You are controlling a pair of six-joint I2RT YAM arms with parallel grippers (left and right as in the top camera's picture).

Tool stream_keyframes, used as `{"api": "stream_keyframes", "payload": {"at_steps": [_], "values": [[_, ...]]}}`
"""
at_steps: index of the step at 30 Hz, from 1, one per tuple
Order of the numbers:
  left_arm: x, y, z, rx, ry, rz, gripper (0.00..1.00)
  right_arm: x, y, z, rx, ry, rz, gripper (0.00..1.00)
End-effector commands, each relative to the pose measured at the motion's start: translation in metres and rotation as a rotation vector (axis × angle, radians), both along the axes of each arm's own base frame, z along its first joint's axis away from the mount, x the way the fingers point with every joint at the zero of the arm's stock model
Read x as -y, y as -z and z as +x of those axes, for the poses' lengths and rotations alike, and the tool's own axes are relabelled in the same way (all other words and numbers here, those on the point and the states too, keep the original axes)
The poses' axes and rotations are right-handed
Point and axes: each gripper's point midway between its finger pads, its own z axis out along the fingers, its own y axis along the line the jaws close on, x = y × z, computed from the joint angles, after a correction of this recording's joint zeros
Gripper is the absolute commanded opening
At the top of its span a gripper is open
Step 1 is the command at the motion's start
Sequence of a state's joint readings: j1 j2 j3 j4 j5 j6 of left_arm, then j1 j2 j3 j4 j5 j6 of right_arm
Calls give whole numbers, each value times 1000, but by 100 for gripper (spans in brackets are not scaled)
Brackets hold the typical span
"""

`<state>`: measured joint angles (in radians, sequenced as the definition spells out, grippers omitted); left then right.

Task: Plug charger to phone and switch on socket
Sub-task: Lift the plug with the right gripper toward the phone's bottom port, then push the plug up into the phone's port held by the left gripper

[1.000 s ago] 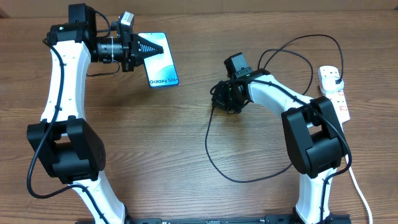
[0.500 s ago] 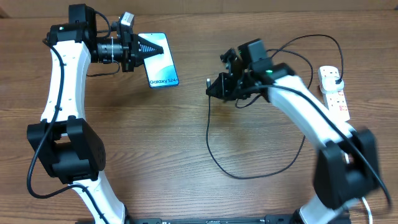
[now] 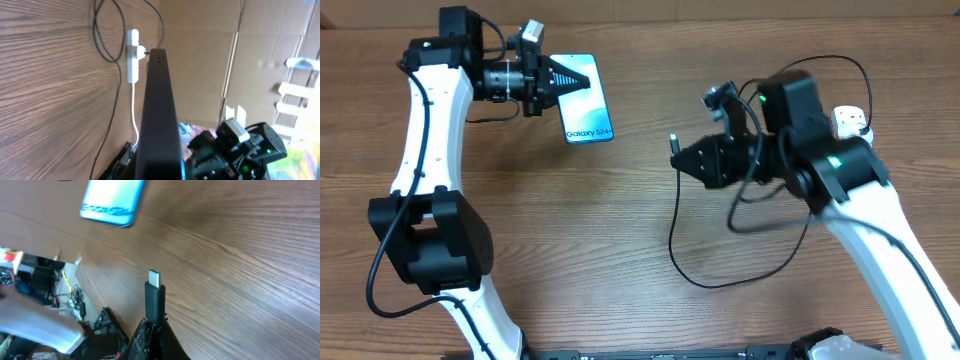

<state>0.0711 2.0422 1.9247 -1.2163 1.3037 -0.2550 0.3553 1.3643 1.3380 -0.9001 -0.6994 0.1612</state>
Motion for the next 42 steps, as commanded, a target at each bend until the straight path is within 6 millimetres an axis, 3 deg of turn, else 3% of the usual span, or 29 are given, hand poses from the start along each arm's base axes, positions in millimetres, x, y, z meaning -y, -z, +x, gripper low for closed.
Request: {"api": "stream_keyframes", "payload": {"at_steps": [1,3,9,16,30,42], "values": [[15,-26,-9,76,59,-85,4,-3,-8,-23,-23,-19,76,4],[19,-29,-11,85,72,-99,4,-8,-8,-31,-51,-35,136,4],[28,-40,-11,153,110,-152,4,-30,16,-43,-134,-45,195,4],[39,-42,-11,215,142,-152,4,-55,14,-43,-134,-8,216,4],[56,-53,-21,215,199,-219,4,-67,8,-28,-129,65,255,4],[67,-44,-22,179,204,-171,4,-69,2,-25,-122,71,278,4]]}}
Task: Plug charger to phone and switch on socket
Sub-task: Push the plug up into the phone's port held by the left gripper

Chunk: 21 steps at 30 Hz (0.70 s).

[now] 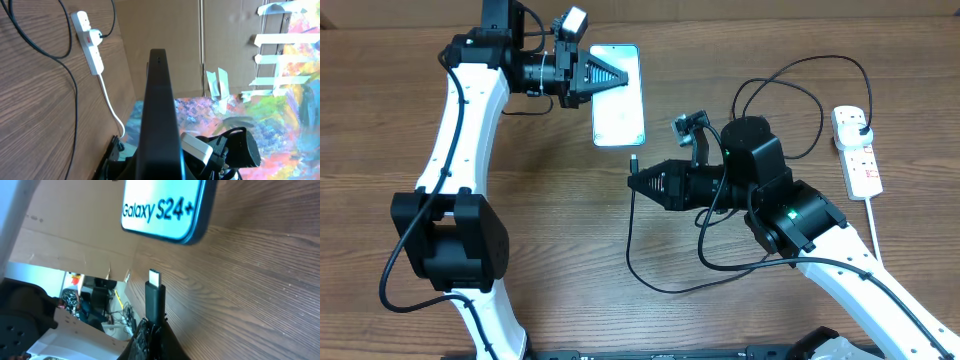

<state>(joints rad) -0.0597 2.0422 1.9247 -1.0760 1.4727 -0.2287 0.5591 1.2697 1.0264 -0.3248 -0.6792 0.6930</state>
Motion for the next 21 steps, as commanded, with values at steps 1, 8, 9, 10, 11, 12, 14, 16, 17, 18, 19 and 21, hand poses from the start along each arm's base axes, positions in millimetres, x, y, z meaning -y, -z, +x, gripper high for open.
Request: {"api": "stream_keyframes", "payload": {"at_steps": [1,8,9,10,11,12,14,16,17,18,19,21], "values": [[7,-11,-5,-3,13,2,4,-3,-4,0,2,2,9,4],[8,-9,-5,-9,10,11,4,-2,-3,1,3,8,6,4],[8,-9,-5,-9,10,11,4,-2,-3,1,4,10,5,4],[8,-9,-5,-9,10,11,4,-2,-3,1,4,11,4,4],[8,-9,-5,-9,11,11,4,-2,-3,1,4,12,3,4],[9,-9,-5,-9,13,11,4,-2,-2,2,3,17,0,4],[11,-9,-6,-8,18,11,4,-2,-2,2,2,17,-1,4],[13,-9,-8,-8,24,11,4,-1,-1,2,-1,17,-3,4],[15,-9,-9,-8,28,11,4,-1,-1,2,-3,18,-4,4],[16,-9,-9,-8,31,11,4,-1,-1,1,-7,19,-4,4],[18,-9,-10,-8,35,11,4,-1,-1,1,-8,19,-5,4],[20,-9,-11,-8,41,11,4,-1,1,1,-14,21,-10,4]]}}
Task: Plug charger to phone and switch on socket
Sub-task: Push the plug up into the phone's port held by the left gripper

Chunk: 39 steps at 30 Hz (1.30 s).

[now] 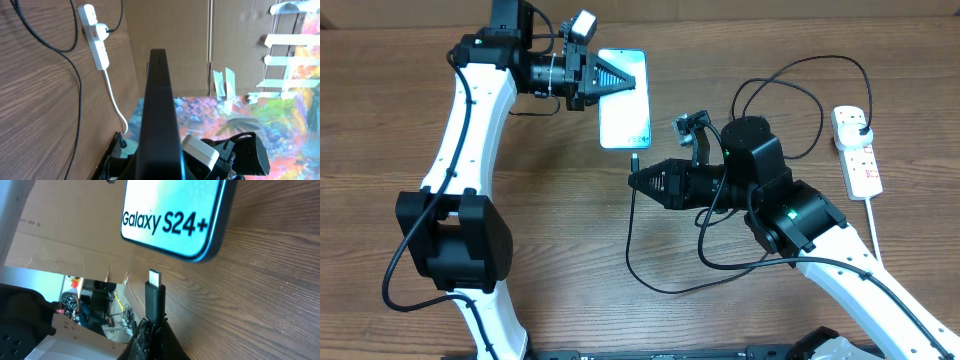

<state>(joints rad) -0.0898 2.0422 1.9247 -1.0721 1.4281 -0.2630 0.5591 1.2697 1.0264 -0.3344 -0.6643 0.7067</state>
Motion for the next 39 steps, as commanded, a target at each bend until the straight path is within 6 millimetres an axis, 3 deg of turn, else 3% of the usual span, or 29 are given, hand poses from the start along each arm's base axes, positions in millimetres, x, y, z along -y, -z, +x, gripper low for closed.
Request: {"api": "stream_keyframes", "payload": {"at_steps": [1,39], "values": [[9,-16,-9,19,33,-31,4,-1,0,0,-4,8,-8,4],[22,-12,-14,20,55,-8,4,-1,1,1,-18,24,-10,4]]}}
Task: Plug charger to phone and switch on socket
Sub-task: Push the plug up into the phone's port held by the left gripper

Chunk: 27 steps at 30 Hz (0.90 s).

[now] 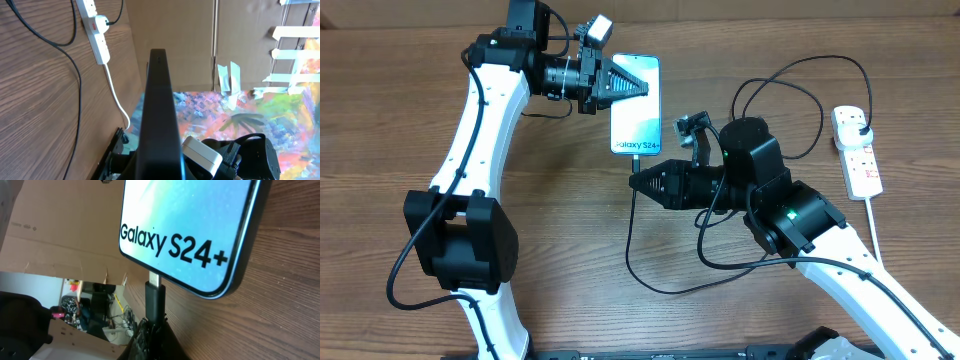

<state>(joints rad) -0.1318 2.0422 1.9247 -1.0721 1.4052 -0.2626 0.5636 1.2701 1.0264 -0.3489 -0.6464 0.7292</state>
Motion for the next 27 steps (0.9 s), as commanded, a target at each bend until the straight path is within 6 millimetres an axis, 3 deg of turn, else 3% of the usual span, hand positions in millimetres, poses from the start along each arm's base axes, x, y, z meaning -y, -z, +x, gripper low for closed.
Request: {"api": "stream_keyframes", "payload": {"at_steps": [1,27], "values": [[5,-16,-7,17,22,-29,5,-1,-2,1,8,4,0,4],[5,-15,-7,4,19,-27,4,-1,-3,2,13,5,2,4]]}}
